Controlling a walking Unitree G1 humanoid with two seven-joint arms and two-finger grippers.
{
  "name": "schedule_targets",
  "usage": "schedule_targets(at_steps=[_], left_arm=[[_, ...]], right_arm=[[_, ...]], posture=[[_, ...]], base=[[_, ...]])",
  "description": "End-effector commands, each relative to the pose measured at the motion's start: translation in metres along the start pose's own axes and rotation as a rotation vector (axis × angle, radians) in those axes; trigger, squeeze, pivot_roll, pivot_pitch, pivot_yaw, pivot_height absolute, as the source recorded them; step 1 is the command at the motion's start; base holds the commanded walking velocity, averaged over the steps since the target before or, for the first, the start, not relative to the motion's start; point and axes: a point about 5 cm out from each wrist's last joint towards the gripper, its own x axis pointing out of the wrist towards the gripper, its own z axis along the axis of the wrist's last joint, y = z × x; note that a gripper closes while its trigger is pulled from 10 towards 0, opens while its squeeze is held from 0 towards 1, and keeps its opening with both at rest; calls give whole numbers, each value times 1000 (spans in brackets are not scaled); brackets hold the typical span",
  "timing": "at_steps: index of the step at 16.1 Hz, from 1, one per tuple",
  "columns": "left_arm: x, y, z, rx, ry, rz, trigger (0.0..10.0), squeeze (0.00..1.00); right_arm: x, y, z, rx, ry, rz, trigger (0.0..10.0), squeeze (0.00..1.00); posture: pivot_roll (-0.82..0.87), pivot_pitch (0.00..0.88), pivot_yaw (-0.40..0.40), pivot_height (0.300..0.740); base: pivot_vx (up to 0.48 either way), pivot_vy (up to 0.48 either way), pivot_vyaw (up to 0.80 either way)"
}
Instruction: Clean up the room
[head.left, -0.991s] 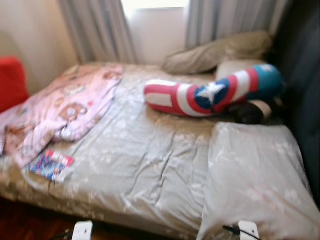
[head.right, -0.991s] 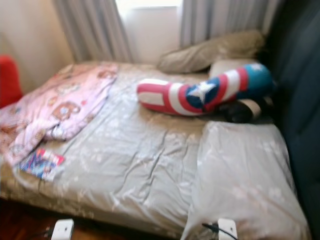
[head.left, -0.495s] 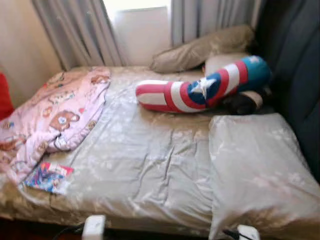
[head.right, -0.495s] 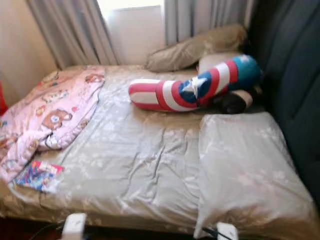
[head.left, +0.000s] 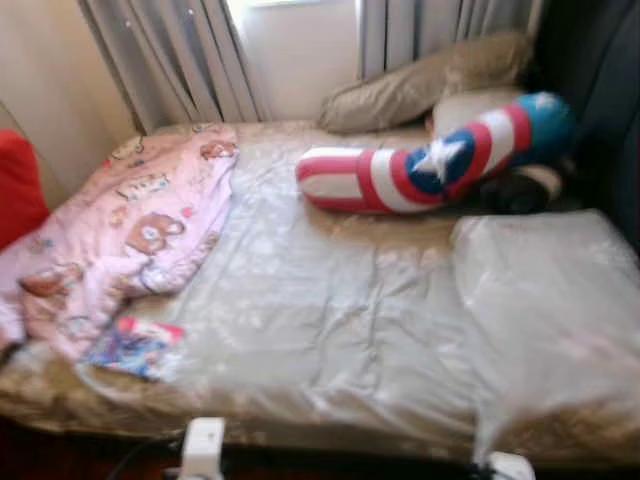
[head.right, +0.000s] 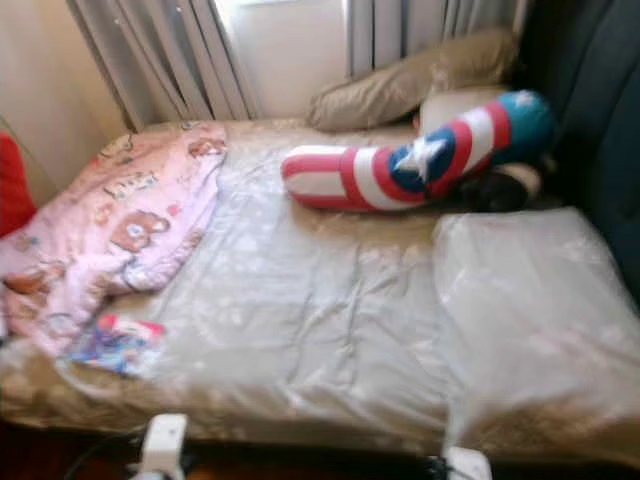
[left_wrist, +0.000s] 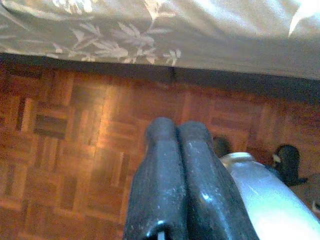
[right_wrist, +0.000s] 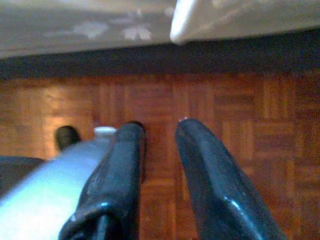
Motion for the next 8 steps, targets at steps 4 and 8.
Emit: schedule_targets(at_steps=[4, 8], left_arm=[[-2, 12, -3, 2, 11, 34, 10000, 0], [-2, 14, -4, 2, 14, 37, 10000, 0]], right_arm=[[1, 7, 2, -2, -5, 22, 10000, 0], [2, 14, 2, 7, -7, 29, 10000, 0]], posture=[[-42, 0, 86, 740], [-50, 0, 94, 740]], base=[[0, 398, 0], [0, 399, 0]])
